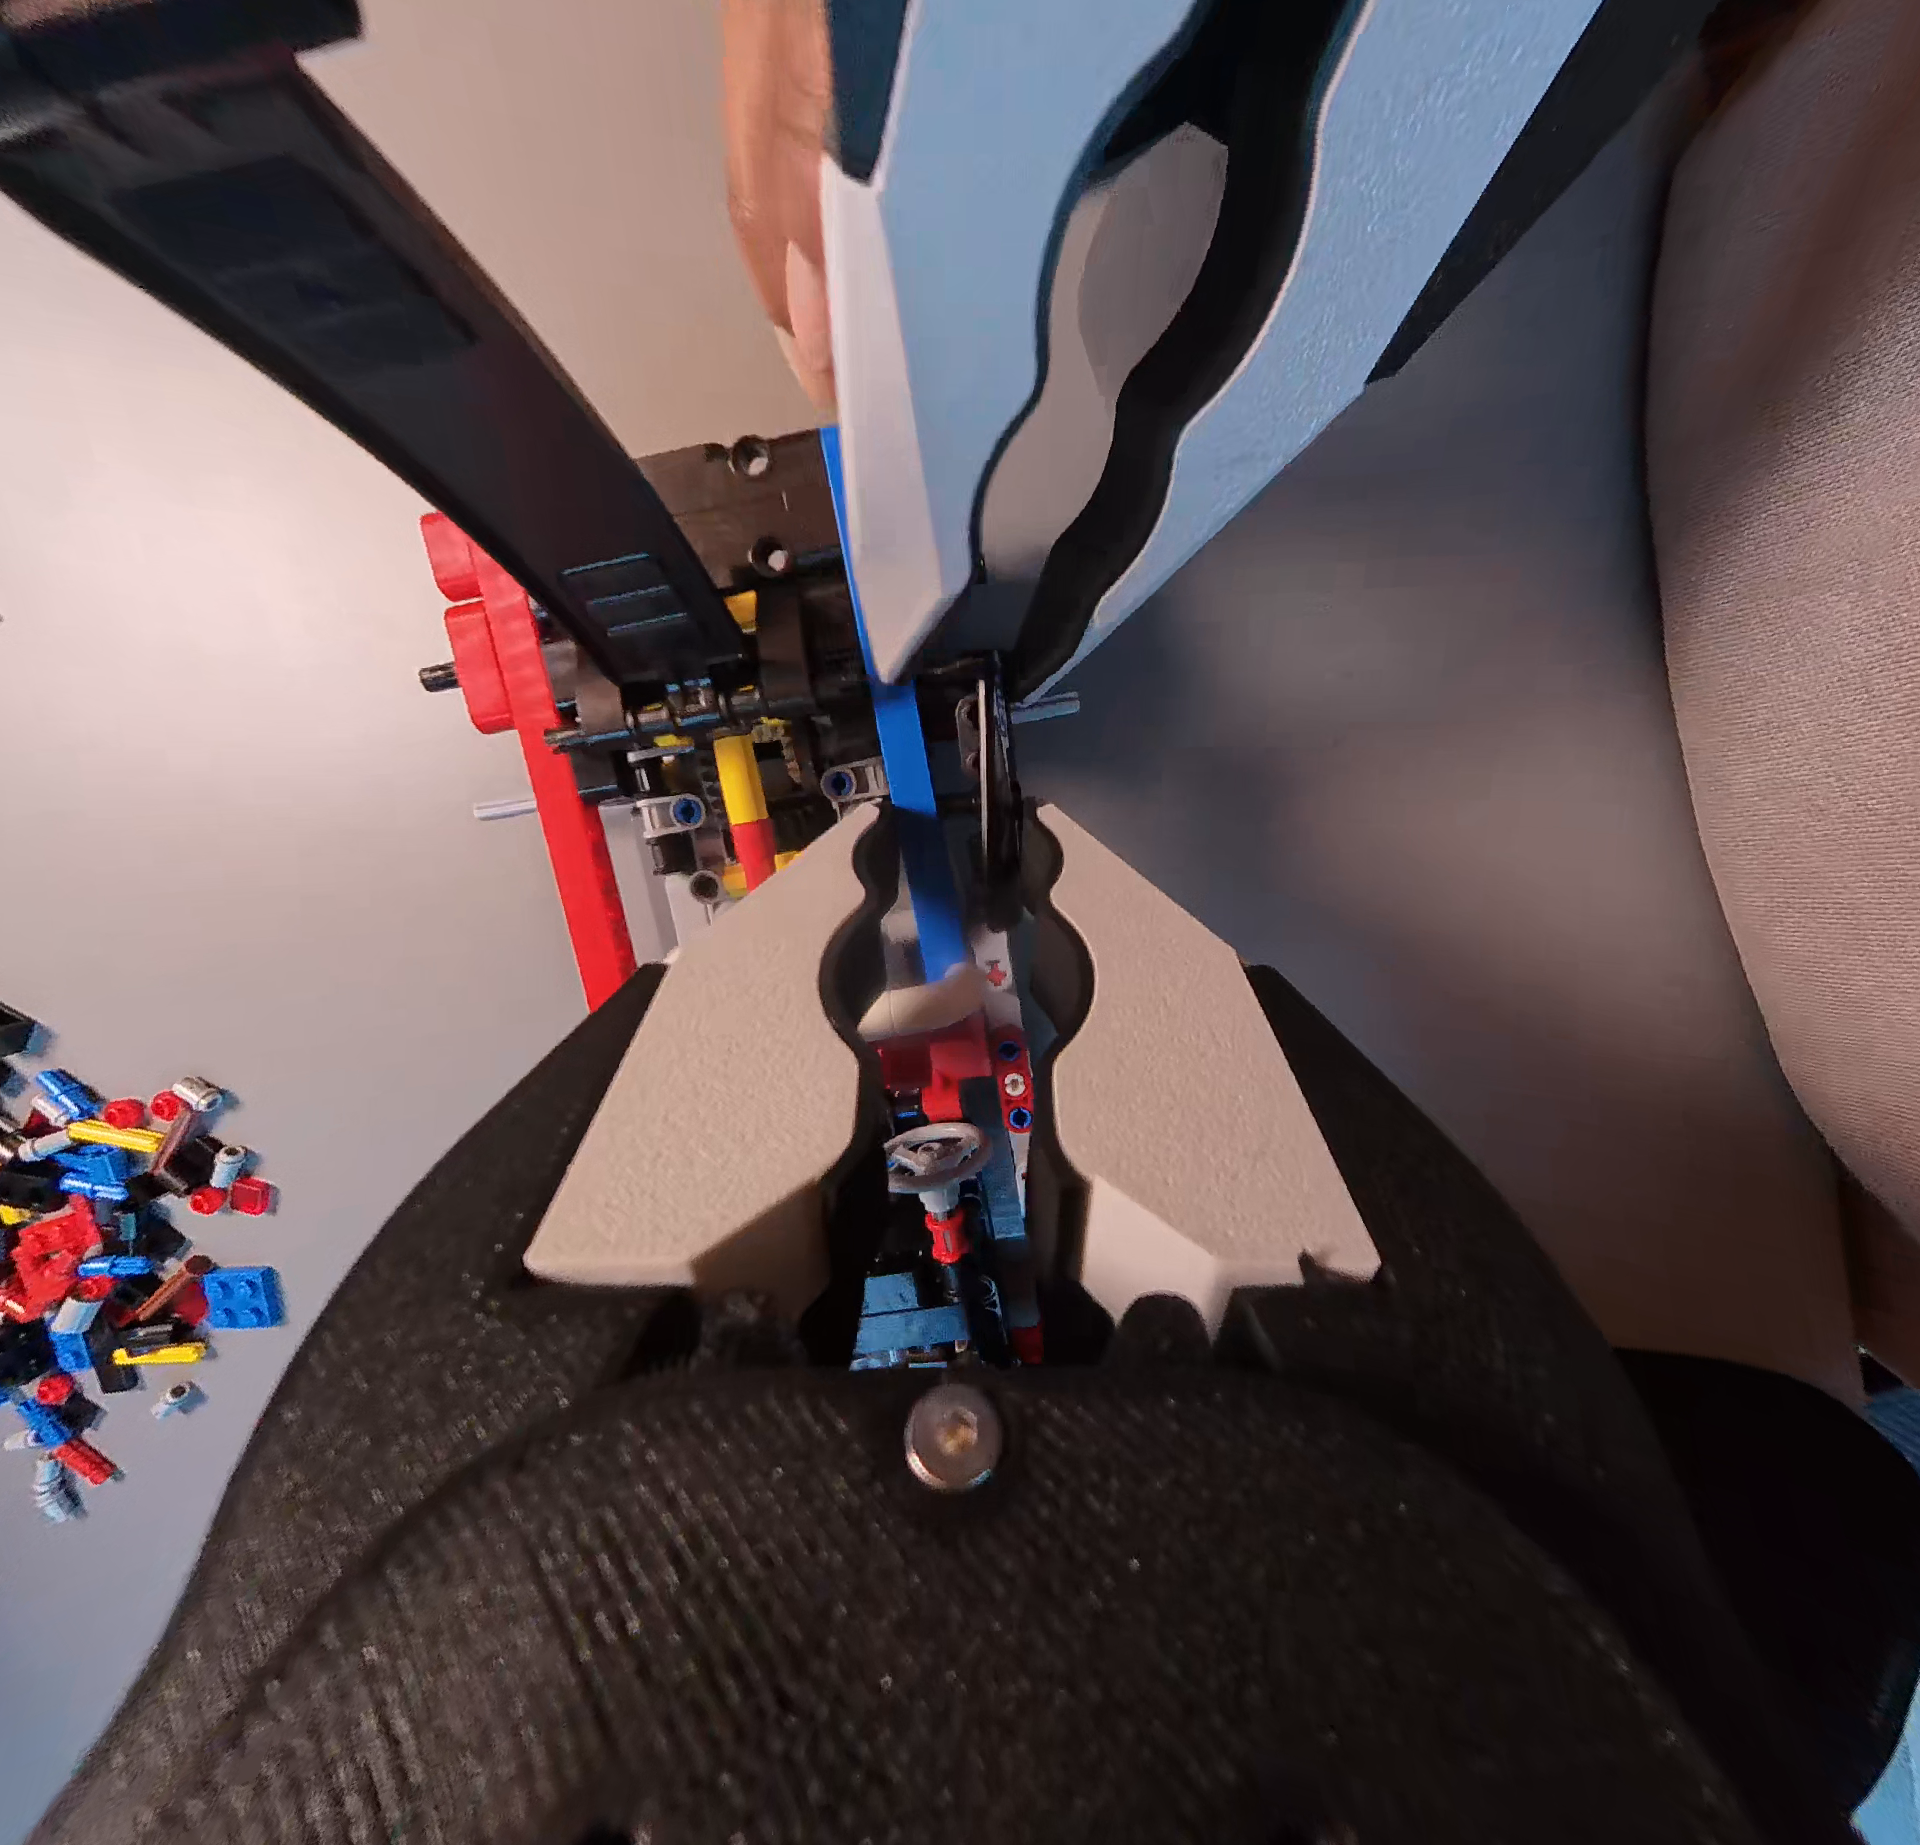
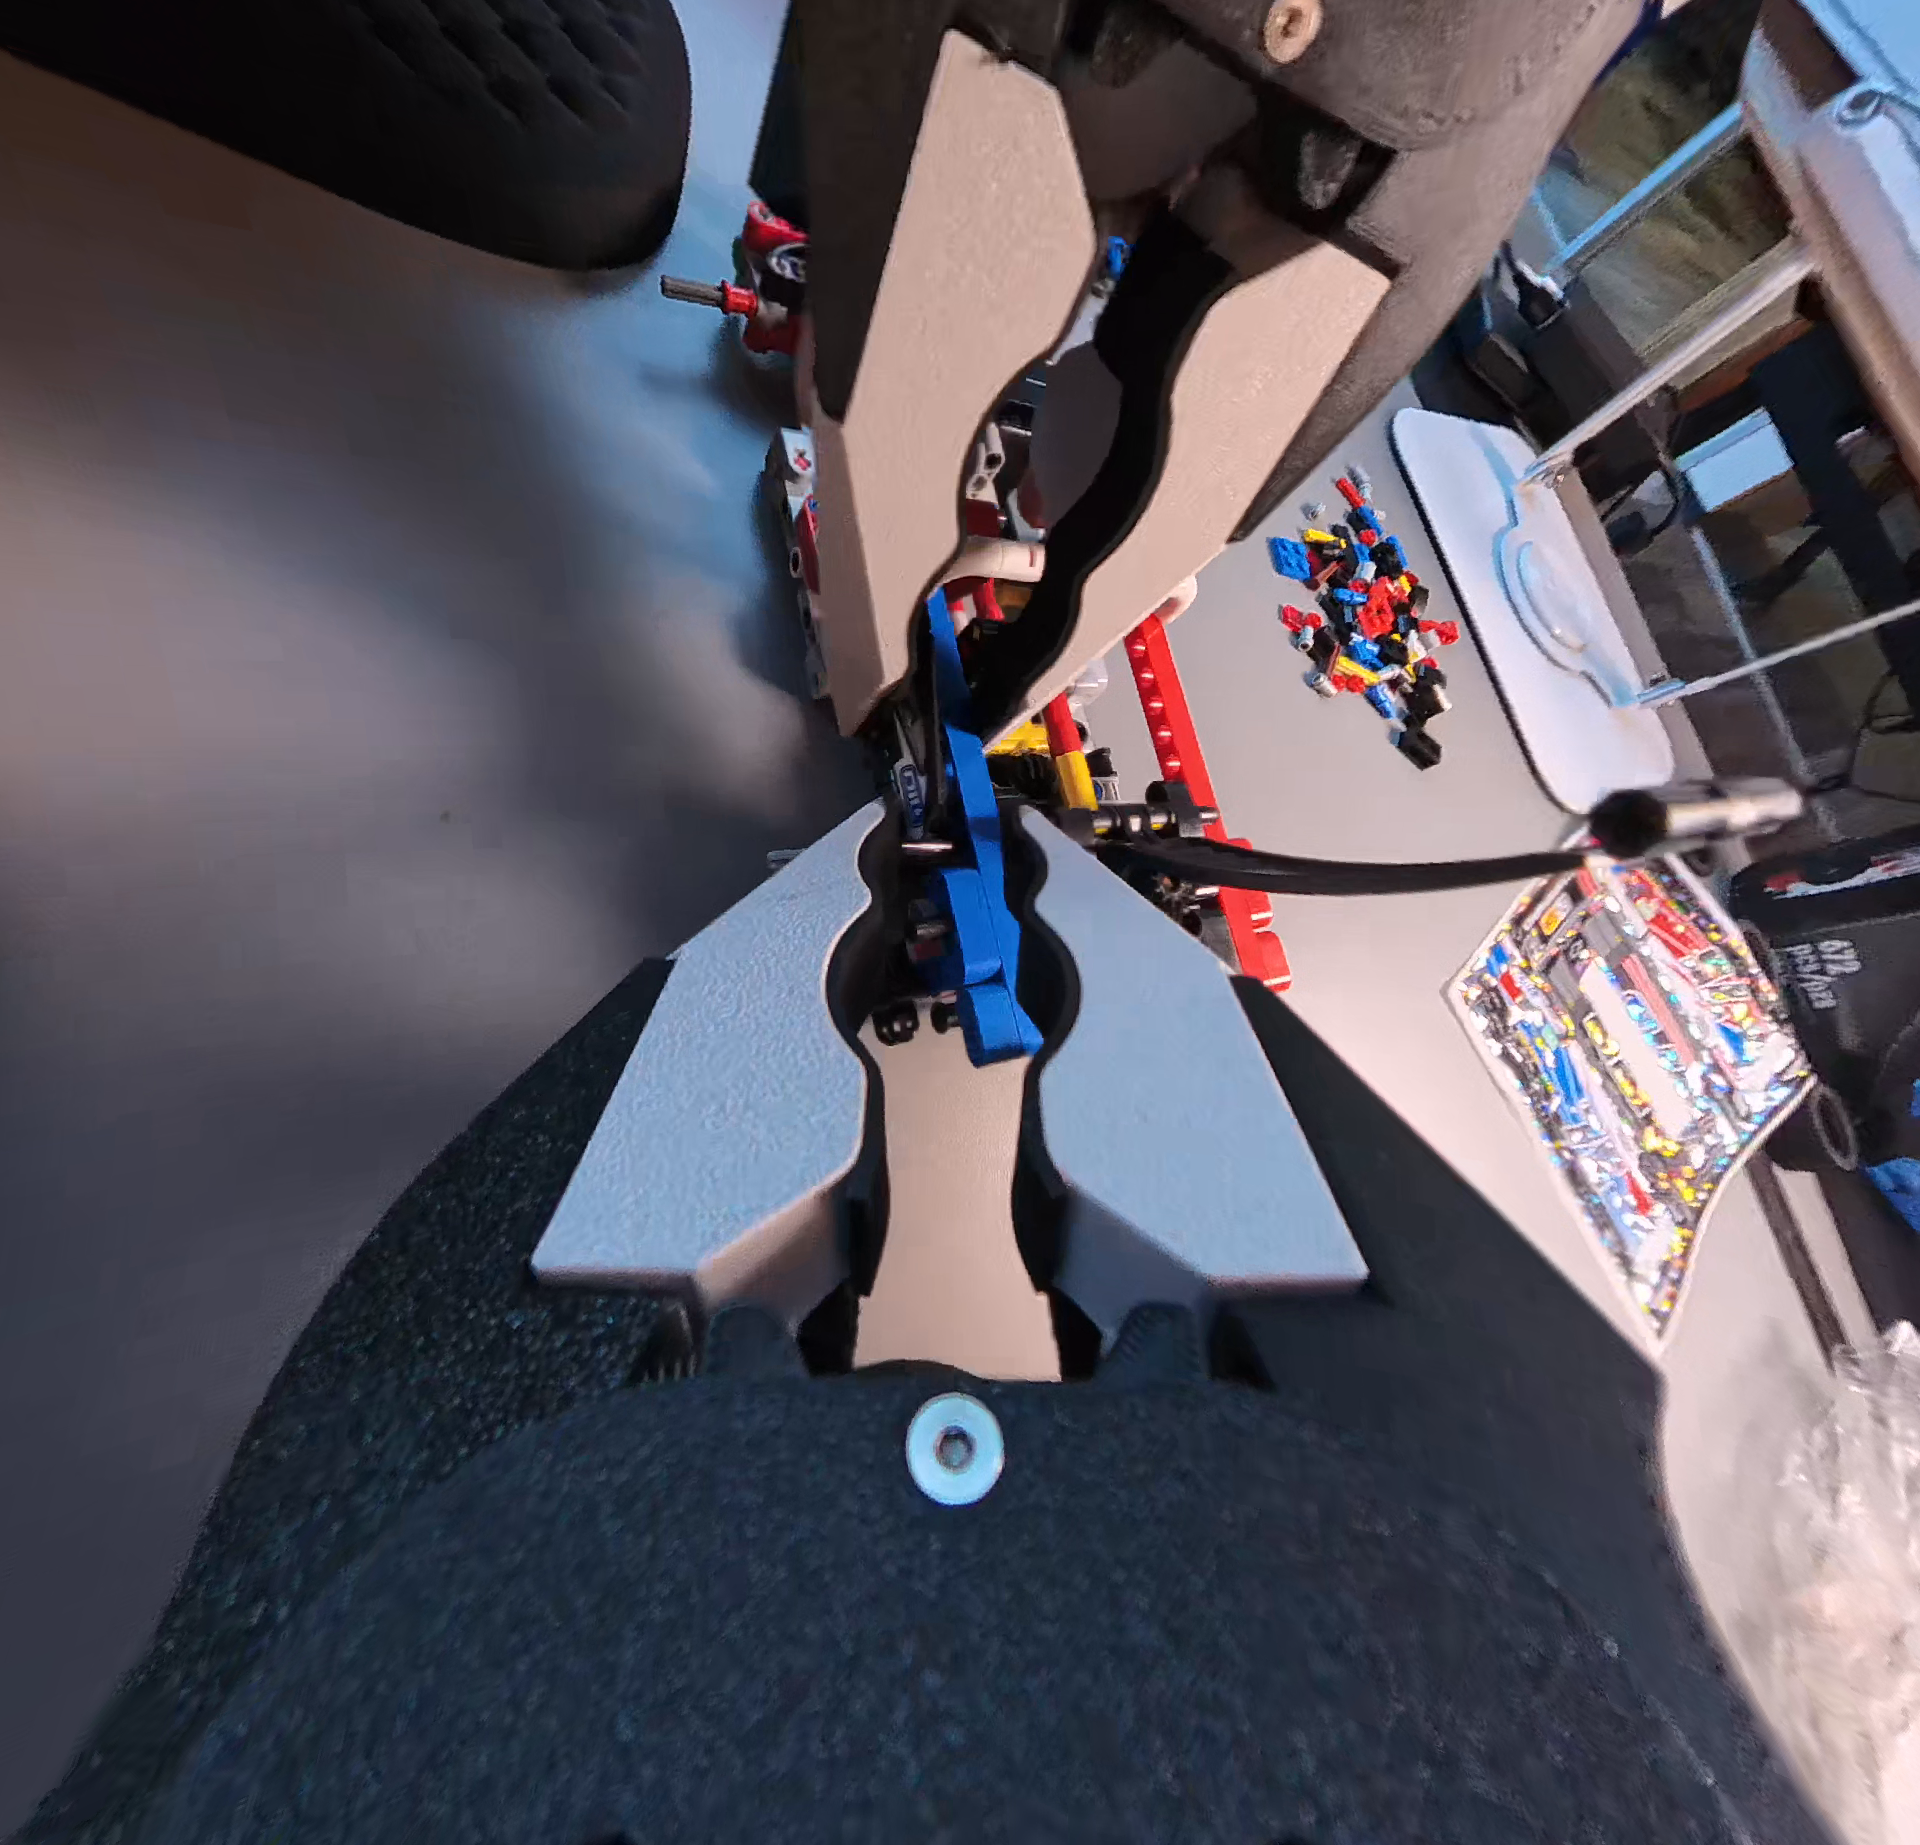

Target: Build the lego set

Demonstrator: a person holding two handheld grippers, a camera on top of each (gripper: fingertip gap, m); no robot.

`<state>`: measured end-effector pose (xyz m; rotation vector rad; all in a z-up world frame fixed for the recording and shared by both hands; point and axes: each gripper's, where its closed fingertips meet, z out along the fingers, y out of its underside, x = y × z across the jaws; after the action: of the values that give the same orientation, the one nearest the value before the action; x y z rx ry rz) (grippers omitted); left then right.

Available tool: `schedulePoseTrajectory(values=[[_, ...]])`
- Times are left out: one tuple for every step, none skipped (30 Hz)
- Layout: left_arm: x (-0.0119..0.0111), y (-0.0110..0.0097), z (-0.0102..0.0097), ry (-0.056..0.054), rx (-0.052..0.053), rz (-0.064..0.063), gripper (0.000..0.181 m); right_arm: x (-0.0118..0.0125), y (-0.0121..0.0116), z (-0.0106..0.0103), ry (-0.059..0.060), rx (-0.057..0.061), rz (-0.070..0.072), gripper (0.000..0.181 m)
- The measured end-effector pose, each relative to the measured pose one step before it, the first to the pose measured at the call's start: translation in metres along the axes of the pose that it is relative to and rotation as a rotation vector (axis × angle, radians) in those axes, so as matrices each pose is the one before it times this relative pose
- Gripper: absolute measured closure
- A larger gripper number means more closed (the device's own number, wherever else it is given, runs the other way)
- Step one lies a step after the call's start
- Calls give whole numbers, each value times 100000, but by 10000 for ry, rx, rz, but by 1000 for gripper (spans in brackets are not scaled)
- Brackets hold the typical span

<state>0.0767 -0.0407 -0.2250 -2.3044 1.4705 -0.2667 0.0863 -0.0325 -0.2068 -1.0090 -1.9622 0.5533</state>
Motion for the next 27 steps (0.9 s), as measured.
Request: schedulePoseTrajectory(values=[[-31,-3,16,-101,53,62,161,-300,-34,30,52,-31,-249,170],[-24,24,12,-90,34,64,161,-130,10,42,123,-63,-201,172],[3,-19,3,-54,39,15,161,-81,-17,-24,75,-38,-182,175],[-3,-9,3,-24,34,-10,161,-33,-67,-62,20,7,-82,177],[-3,-5,-9,-9,17,-3,161,-13,-64,-38,-7,26,-17,177],[-5,0,11,-4,-3,6,161,-31,7,1,-36,-2,-70,177],[7,-3,8,-8,-11,39,161,-26,-1,-17,-45,21,-180,178],[3,-26,18,-14,2,51,161,5,-5,-33,-40,27,-260,178],[8,-21,18,-6,-1,27,161,-10,-17,-40,-86,30,-228,178],[3,-17,7,-1,-20,10,161,6,3,-10,-119,26,-103,177],[-5,16,12,-7,-29,21,161,-21,12,33,-160,43,48,177],[-4,-13,15,-11,-3,15,161,19,60,15,-151,46,94,177],[6,-50,-7,9,36,-20,161,51,-22,-54,-91,77,-43,177],[43,-46,4,39,40,-30,161,-14,-21,-55,-55,61,-208,177],[26,-1,9,6,-3,14,161,-49,-29,-4,-44,64,-173,177],[-6,40,28,-28,-45,52,161,-32,55,67,-62,65,-2,177],[-22,30,21,-44,-47,48,161,1,97,76,-91,96,112,177],[4,-51,1,-8,6,0,161,58,6,-37,-85,147,147,177],[-6,-50,-1,18,30,-56,161,58,28,-55,-72,78,139,177],[-9,-16,13,10,5,-37,161,114,34,-24,15,68,94,175],[-4,24,9,-3,-37,13,161,171,13,4,72,76,124,171],[7,23,14,-18,-56,38,161,225,50,-4,76,40,228,166],[8,0,17,-10,-42,20,161,330,55,-20,77,-5,320,159],[22,-24,12,17,-9,-20,161,260,72,-41,4,-35,341,154],[15,-51,4,17,11,-16,161,148,87,-43,-62,-30,291,151],[20,-31,14,7,10,-4,161,29,70,-20,-87,-9,198,150],[12,-25,11,3,0,7,161,-49,37,9,-93,22,112,151]])
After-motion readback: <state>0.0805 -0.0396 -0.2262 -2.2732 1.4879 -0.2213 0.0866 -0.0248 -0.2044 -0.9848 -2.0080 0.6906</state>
